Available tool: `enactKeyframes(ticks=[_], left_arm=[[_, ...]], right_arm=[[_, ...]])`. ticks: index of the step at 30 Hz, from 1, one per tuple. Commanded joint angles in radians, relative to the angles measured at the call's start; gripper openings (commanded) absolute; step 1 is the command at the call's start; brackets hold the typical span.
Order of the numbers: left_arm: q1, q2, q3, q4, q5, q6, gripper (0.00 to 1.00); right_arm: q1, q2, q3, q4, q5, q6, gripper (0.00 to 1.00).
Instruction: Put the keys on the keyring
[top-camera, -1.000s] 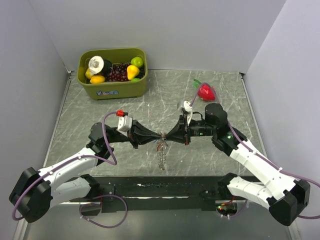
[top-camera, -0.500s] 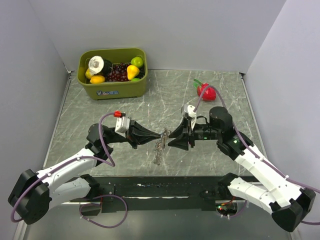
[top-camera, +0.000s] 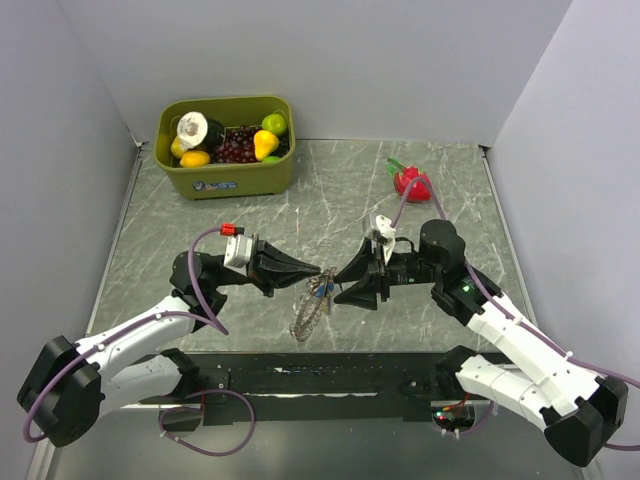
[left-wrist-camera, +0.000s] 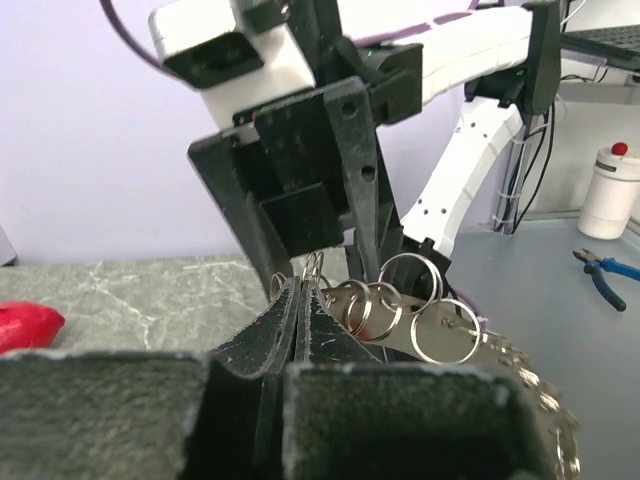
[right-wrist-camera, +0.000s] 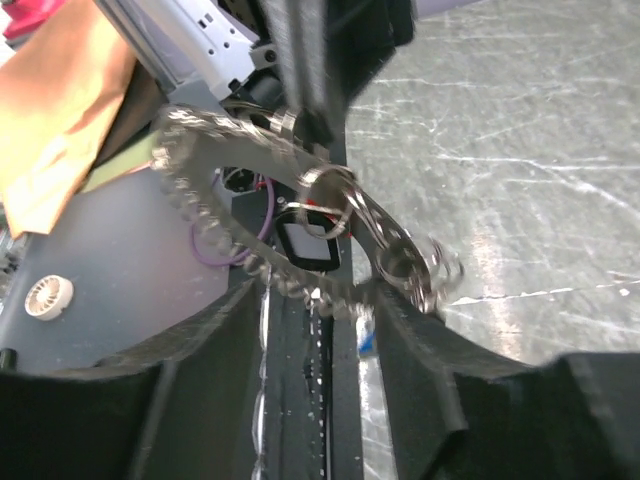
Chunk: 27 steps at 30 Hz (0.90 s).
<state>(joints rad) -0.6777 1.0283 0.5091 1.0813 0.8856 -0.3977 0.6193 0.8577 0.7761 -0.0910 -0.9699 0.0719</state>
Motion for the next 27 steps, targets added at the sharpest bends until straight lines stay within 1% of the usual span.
enactKeyframes(ticks=[1, 3, 4, 5, 6, 10, 12, 14, 17, 19, 21, 22, 27], left_arm=[[0.0, 0.001, -0.001, 0.15, 0.007, -0.033, 0.01], [-0.002, 0.004, -0.004, 0.152, 0.007, -0.039, 0.01], [0.0, 0.006, -0.003, 0.154, 0.007, -0.039, 0.01], [-0.002, 0.006, -0.003, 0.151, 0.003, -0.035, 0.01], [-0.002, 0.004, -0.003, 0.149, 0.001, -0.033, 0.01], [-0.002, 0.003, 0.002, 0.123, -0.008, -0.02, 0.01], [0.0, 0.004, -0.001, 0.127, -0.011, -0.021, 0.01], [-0.002, 0.007, -0.003, 0.14, -0.013, -0.027, 0.01], [-0.002, 0.012, -0.006, 0.152, -0.008, -0.036, 0.01], [-0.002, 0.012, -0.006, 0.154, -0.007, -0.036, 0.01], [-0.002, 0.01, -0.007, 0.157, -0.007, -0.038, 0.01], [-0.002, 0.01, -0.007, 0.155, -0.007, -0.038, 0.01], [-0.003, 0.012, -0.011, 0.16, -0.002, -0.041, 0.01]], right_arm=[[0.007, -0.006, -0.017, 0.129, -0.021, 0.057, 0.61], [0.007, -0.003, -0.015, 0.157, -0.029, 0.077, 0.62], [0.008, -0.002, -0.014, 0.163, -0.029, 0.08, 0.66], [0.007, -0.002, -0.015, 0.175, -0.026, 0.086, 0.74], [0.008, -0.003, -0.015, 0.184, -0.023, 0.097, 0.77], [0.008, -0.002, -0.011, 0.208, -0.007, 0.118, 0.78], [0.008, 0.001, -0.012, 0.223, 0.008, 0.132, 0.77], [0.008, 0.006, -0.015, 0.238, 0.022, 0.15, 0.73], [0.007, 0.014, -0.015, 0.257, 0.033, 0.166, 0.67], [0.007, 0.011, -0.011, 0.258, 0.053, 0.169, 0.61], [0.007, 0.012, -0.009, 0.266, 0.059, 0.175, 0.6], [0.01, 0.014, -0.009, 0.275, 0.06, 0.181, 0.56], [0.008, 0.026, -0.005, 0.286, 0.077, 0.201, 0.53]])
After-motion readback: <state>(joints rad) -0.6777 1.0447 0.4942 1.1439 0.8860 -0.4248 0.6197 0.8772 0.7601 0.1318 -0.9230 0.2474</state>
